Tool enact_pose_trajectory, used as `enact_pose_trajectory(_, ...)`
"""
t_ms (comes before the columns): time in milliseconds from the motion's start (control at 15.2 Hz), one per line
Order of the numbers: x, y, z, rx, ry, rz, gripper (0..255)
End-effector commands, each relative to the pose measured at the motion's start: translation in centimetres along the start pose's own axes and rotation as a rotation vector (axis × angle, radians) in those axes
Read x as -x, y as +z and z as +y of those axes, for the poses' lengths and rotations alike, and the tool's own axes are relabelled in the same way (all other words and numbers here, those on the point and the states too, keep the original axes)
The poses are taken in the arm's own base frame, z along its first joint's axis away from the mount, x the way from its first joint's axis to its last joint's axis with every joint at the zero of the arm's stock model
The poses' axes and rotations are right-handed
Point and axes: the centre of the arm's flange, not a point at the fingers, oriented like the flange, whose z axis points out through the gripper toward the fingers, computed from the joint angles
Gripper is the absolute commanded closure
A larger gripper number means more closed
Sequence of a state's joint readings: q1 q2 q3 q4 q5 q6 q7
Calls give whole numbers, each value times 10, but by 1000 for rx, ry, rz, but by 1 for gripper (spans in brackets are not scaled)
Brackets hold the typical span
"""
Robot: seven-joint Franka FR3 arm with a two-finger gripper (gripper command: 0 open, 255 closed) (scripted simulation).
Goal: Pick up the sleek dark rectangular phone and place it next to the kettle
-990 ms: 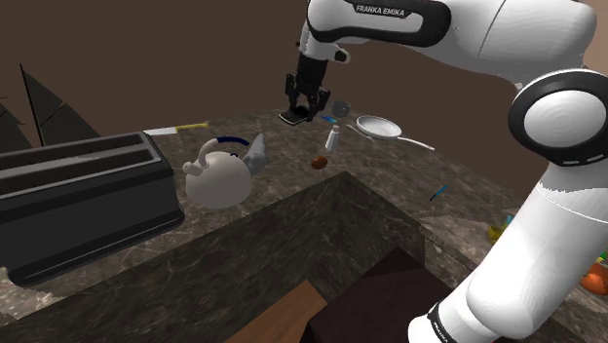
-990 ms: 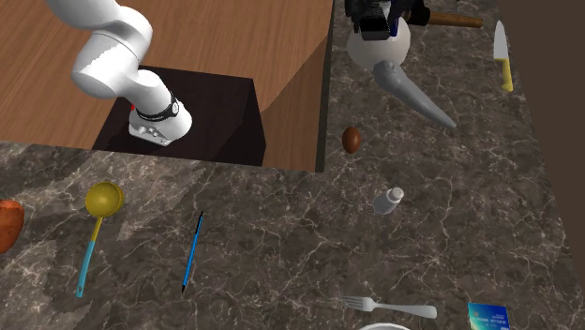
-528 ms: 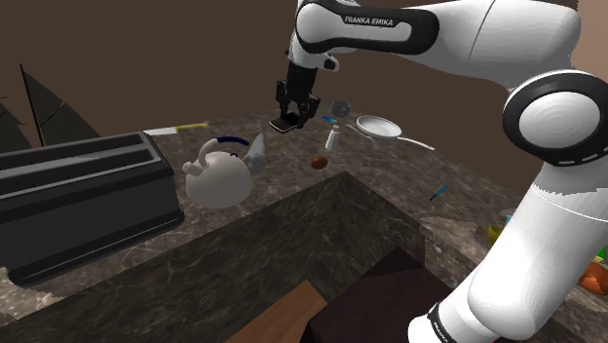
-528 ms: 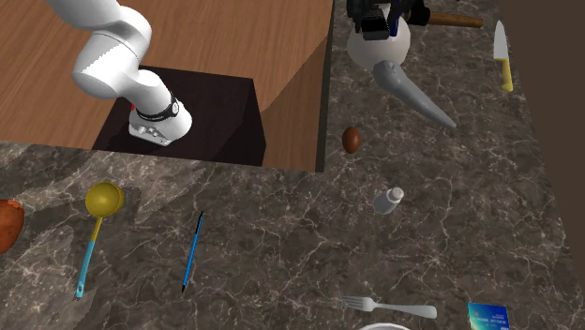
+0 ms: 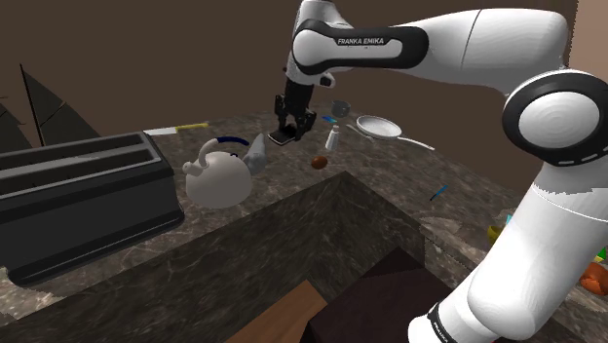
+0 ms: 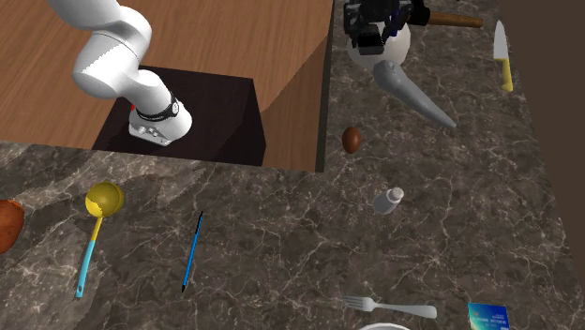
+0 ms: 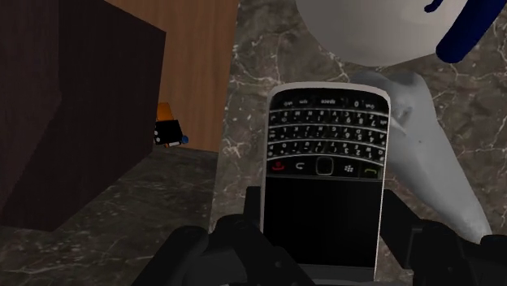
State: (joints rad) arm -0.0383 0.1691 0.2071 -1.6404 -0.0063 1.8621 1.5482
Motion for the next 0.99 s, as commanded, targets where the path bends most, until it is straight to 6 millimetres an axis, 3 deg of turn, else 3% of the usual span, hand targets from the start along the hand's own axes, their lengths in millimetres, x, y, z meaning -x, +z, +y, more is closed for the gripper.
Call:
enact_pose_trajectory(0, 1, 10, 2, -1, 0, 0, 255)
enact_pose_trajectory(924, -1, 84, 6, -1, 0, 0, 255)
